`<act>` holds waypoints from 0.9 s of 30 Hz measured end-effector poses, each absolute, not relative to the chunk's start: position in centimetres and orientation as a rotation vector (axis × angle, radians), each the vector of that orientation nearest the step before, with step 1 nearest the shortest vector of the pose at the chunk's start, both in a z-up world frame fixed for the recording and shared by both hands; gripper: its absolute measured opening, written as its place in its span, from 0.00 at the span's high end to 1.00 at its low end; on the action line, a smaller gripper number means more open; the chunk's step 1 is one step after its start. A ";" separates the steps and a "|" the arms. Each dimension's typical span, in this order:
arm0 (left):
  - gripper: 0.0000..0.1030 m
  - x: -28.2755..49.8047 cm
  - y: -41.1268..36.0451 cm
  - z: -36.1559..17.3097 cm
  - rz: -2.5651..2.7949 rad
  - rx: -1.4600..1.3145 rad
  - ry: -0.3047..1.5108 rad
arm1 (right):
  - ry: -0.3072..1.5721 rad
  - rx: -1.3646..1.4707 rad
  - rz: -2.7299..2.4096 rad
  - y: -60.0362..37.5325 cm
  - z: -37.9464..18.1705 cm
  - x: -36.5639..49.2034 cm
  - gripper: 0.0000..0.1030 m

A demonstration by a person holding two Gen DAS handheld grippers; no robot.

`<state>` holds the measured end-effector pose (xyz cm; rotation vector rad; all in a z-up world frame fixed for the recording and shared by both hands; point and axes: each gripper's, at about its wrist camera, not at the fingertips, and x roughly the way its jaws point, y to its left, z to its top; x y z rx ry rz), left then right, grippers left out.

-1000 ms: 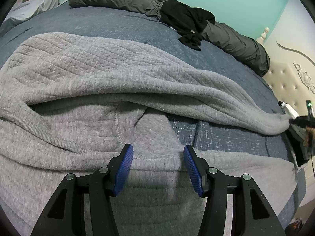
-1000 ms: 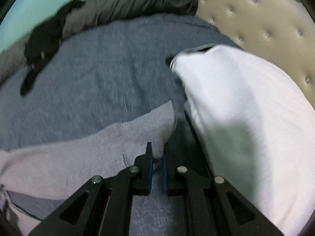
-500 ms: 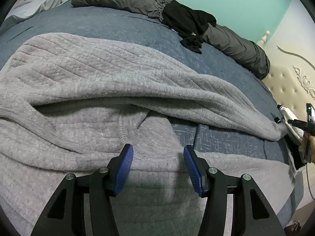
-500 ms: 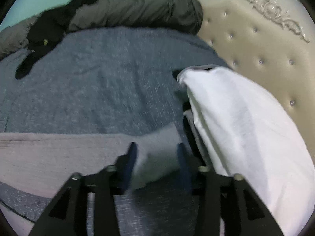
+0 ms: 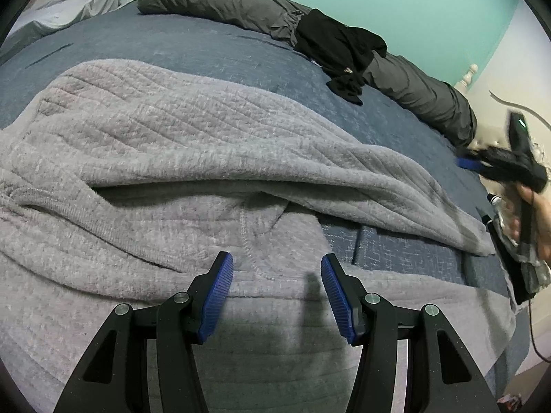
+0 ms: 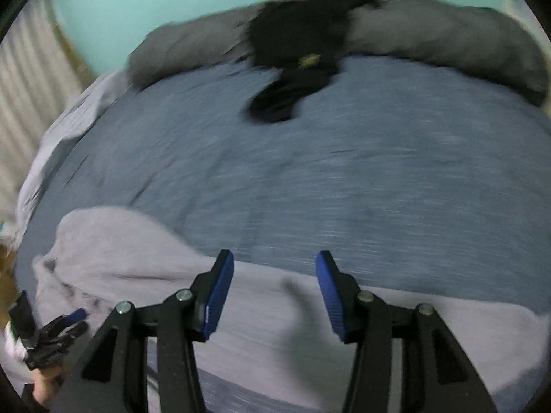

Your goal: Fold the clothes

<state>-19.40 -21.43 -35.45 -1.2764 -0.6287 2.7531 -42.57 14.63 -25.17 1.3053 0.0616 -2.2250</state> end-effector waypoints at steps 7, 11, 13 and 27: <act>0.44 -18.9 -22.3 -36.2 2.721 -1.273 -0.687 | 0.233 1.293 -2.018 2.4 -27.5 -43.3 0.51; 0.44 -18.7 -22.4 -36.3 2.709 -1.266 -0.693 | 0.337 1.297 -1.921 -3.2 -29.2 -42.8 0.47; 0.44 -18.6 -22.6 -36.4 2.700 -1.261 -0.708 | 0.387 1.308 -1.899 -4.9 -30.3 -42.8 0.47; 0.44 -18.4 -23.1 -36.6 2.671 -1.247 -0.768 | 0.593 1.208 -1.907 -8.6 -31.3 -42.0 0.97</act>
